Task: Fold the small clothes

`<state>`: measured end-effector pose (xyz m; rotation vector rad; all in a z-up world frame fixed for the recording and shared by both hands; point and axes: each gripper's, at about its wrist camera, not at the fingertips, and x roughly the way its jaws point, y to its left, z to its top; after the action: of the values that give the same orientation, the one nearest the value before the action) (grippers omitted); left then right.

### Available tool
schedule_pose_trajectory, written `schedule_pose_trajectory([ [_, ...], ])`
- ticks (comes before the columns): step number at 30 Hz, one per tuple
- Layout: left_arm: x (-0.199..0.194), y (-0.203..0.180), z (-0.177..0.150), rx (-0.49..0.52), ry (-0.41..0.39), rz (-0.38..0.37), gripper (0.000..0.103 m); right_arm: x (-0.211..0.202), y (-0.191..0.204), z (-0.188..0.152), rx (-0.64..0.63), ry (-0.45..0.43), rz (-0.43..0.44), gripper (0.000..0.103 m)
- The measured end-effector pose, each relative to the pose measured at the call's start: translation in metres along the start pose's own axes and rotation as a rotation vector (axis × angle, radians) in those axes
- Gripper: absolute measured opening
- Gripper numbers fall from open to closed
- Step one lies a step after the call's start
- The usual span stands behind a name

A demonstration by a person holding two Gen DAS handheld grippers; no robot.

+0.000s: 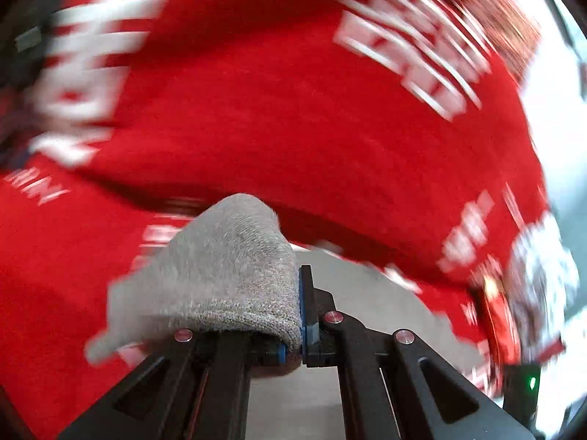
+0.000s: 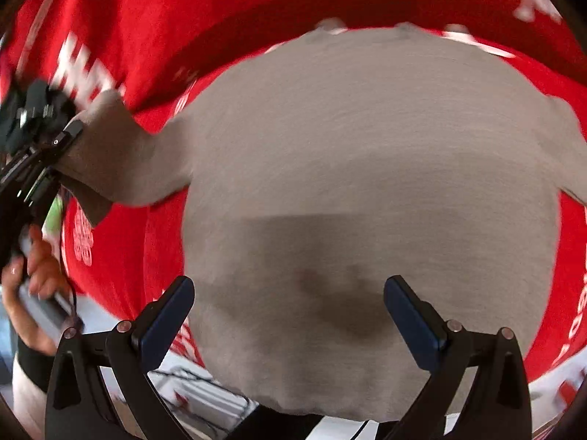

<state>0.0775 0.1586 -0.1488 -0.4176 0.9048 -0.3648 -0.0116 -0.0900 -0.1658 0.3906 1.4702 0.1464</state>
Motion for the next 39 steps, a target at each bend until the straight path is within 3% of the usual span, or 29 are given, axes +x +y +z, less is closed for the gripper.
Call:
schedule_pose_trajectory([
  [2, 0.042, -0.038, -0.006, 0.071, 0.077, -0.067, 0.006, -0.011, -0.026, 0.004, 0.055, -0.037, -0.009, 0.103],
  [5, 0.101, -0.08, -0.026, 0.151, 0.196, -0.099, 0.006, -0.02, -0.064, 0.007, 0.13, -0.072, -0.036, 0.103],
  [10, 0.158, -0.097, -0.056, 0.232, 0.321, 0.004, 0.006, -0.016, -0.121, 0.003, 0.232, -0.061, -0.078, 0.103],
  [11, 0.161, -0.097, -0.059, 0.243, 0.344, 0.029, 0.022, -0.015, -0.127, 0.003, 0.236, -0.056, -0.085, 0.103],
  [12, 0.16, -0.092, -0.064, 0.246, 0.361, 0.045, 0.059, -0.013, -0.131, 0.004, 0.238, -0.053, -0.09, 0.103],
  [13, 0.154, -0.089, -0.066, 0.243, 0.357, 0.064, 0.074, -0.011, -0.135, 0.007, 0.236, -0.05, -0.098, 0.103],
  [14, 0.146, -0.087, -0.066, 0.237, 0.331, 0.088, 0.082, -0.012, -0.14, 0.01, 0.232, -0.05, -0.102, 0.103],
  [18, 0.111, -0.063, -0.065, 0.203, 0.336, 0.122, 0.082, -0.012, -0.125, 0.033, 0.16, -0.076, -0.135, 0.103],
  [21, 0.078, -0.031, -0.051, 0.155, 0.298, 0.201, 0.082, -0.013, -0.092, 0.057, -0.003, -0.12, -0.157, 0.103],
  [23, 0.063, -0.003, -0.043, 0.12, 0.272, 0.295, 0.082, -0.009, -0.054, 0.07, -0.19, -0.152, -0.201, 0.103],
  [27, 0.066, 0.062, -0.029, 0.01, 0.321, 0.397, 0.082, 0.018, 0.024, 0.075, -0.622, -0.216, -0.34, 0.103],
  [30, 0.079, 0.082, -0.027, -0.027, 0.336, 0.421, 0.082, 0.068, 0.061, 0.066, -0.919, -0.192, -0.529, 0.101],
  [32, 0.086, 0.088, -0.026, -0.039, 0.335, 0.43, 0.083, 0.091, 0.064, 0.068, -0.986, -0.18, -0.612, 0.08],
  [33, 0.089, 0.092, -0.025, -0.045, 0.336, 0.431, 0.083, 0.095, 0.061, 0.078, -0.95, -0.157, -0.602, 0.044],
  [34, 0.096, 0.091, -0.026, -0.049, 0.339, 0.426, 0.083, 0.091, 0.053, 0.088, -0.87, -0.147, -0.561, 0.027],
  [35, 0.1, 0.091, -0.025, -0.054, 0.343, 0.418, 0.082, 0.082, 0.043, 0.099, -0.765, -0.152, -0.502, 0.027],
  [37, 0.112, 0.097, -0.023, -0.087, 0.369, 0.388, 0.082, 0.048, -0.007, 0.124, -0.394, -0.184, -0.245, 0.027],
  [39, 0.12, 0.101, -0.021, -0.12, 0.382, 0.373, 0.082, 0.03, -0.056, 0.131, -0.117, -0.215, -0.101, 0.028],
])
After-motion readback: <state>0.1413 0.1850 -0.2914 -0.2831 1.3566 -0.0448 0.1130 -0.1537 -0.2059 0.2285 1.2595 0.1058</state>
